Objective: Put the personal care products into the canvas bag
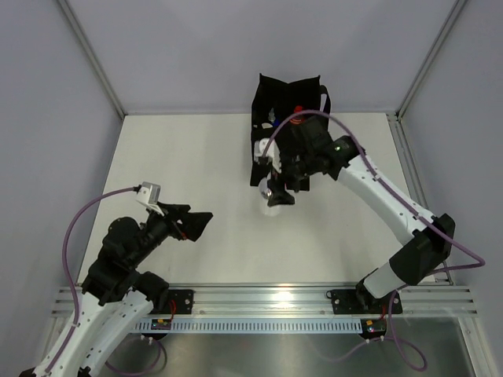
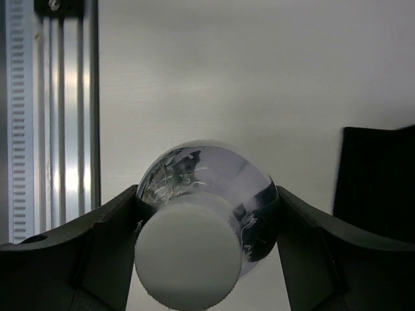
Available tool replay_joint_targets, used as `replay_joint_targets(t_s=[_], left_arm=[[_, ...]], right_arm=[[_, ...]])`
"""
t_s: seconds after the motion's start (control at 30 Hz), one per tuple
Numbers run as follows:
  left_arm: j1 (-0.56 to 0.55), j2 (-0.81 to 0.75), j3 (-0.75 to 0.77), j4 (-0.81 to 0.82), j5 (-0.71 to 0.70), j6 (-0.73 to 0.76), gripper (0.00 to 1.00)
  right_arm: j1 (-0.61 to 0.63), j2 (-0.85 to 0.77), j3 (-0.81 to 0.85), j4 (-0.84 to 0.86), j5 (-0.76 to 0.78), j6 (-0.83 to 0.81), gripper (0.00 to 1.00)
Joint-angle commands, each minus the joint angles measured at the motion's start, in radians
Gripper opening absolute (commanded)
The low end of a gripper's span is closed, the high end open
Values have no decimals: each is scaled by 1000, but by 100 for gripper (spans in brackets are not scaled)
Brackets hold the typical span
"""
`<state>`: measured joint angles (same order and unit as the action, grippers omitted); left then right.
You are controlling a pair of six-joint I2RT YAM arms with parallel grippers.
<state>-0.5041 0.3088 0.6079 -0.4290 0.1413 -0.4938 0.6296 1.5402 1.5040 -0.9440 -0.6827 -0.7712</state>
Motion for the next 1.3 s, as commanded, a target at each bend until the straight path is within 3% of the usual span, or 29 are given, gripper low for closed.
replay_joint_targets(t_s=[0.0,0.17,0.4,0.53,0.73,0.97,1.27], left_arm=[[4,-22,-2,9,-14,-17,99],[4,-14,6,15,-19,-11,99],[4,30,9,41,-9,-19,99],[4,39,7,44,-16,-9,99],[4,58,7,41,-14,26,99],[4,78,-17,78,18,28,99],[3,66,-22,75,34,23,99]], right_arm=[[-114,-31,297,74,-69,203,0],[-212,84,627,174,-38,367,0],[-269,302,844,411,166,466,0],[-321,425,944,441,206,490,0],[-352,448,866,406,147,451,0],[-347,446,664,309,-118,475,0],[-340,511,614,297,-75,559,0]])
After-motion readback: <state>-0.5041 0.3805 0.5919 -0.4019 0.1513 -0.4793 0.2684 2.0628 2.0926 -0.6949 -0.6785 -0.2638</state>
